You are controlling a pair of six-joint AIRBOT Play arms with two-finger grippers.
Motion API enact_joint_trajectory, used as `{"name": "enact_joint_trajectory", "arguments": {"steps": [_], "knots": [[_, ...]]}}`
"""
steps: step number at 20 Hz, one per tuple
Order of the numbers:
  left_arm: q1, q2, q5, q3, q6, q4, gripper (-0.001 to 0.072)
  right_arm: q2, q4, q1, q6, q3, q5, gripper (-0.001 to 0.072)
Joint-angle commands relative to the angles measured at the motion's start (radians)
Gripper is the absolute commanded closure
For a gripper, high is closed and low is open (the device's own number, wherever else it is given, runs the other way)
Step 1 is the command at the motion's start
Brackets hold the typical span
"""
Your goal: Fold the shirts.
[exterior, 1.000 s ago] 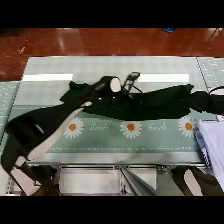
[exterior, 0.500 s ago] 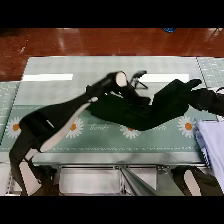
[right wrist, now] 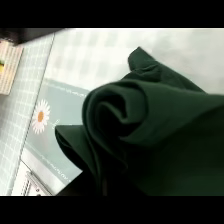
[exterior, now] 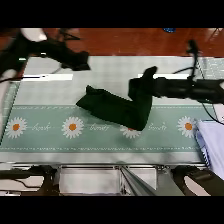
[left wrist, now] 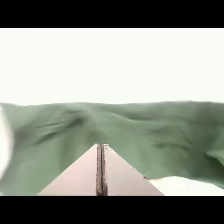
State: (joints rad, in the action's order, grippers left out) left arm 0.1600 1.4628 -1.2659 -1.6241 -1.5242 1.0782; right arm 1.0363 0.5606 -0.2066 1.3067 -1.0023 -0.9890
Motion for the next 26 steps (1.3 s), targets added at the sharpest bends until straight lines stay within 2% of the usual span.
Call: {"name": "enact_joint_trajectory", "arguments": {"steps": [1,4,8,9,11,14,17,19,20,23,24,25,26], "knots": [[-0.164,-0.311,0.068,0.212,0.005,0.112,0.0681,0.293,-0.014,-0.178,-0.014,-0.209,0.092,0.0692],[-0.215,-0.576,0.148,0.467,0.004,0.111,0.0681,0.507,-0.049,-0.236,-0.013,-0.391,0.096,0.0692],[-0.213,-0.801,0.206,0.788,0.001,0.022,0.0681,0.688,-0.093,-0.302,0.002,-0.506,0.108,0.0678],[-0.213,-0.83,0.224,0.851,0.0,-0.005,0.0681,0.716,-0.118,-0.315,0.012,-0.507,0.112,0.0576],[-0.209,-0.861,0.278,0.953,0.001,-0.06,0.0681,0.75,-0.14,-0.335,0.026,-0.507,0.097,0.0285],[-0.192,-0.841,0.343,1.017,0.001,-0.078,0.0681,0.748,-0.14,-0.311,0.017,-0.507,0.027,0.0293],[-0.184,-0.826,0.357,1.018,0.001,-0.077,0.0681,0.676,-0.123,-0.174,0.025,-0.507,-0.166,0.0295],[-0.184,-0.827,0.357,1.018,0.001,-0.078,0.0681,0.57,0.019,-0.057,0.06,-0.506,-0.274,0.0295],[-0.184,-0.827,0.357,1.018,0.001,-0.078,0.0681,0.504,0.17,-0.006,0.11,-0.498,-0.297,0.0295],[-0.184,-0.827,0.357,1.018,0.001,-0.078,0.0681,0.255,0.824,0.085,0.387,-0.323,-0.272,0.0295],[-0.184,-0.826,0.357,1.018,0.001,-0.078,0.0681,0.183,0.939,0.103,0.473,-0.218,-0.222,0.0295],[-0.184,-0.826,0.357,1.018,0.001,-0.077,0.0681,0.117,0.969,0.12,0.531,-0.094,-0.142,0.0295],[-0.184,-0.826,0.357,1.018,0.001,-0.078,0.0681,0.07,0.935,0.131,0.566,0.025,-0.048,0.0295]]}}
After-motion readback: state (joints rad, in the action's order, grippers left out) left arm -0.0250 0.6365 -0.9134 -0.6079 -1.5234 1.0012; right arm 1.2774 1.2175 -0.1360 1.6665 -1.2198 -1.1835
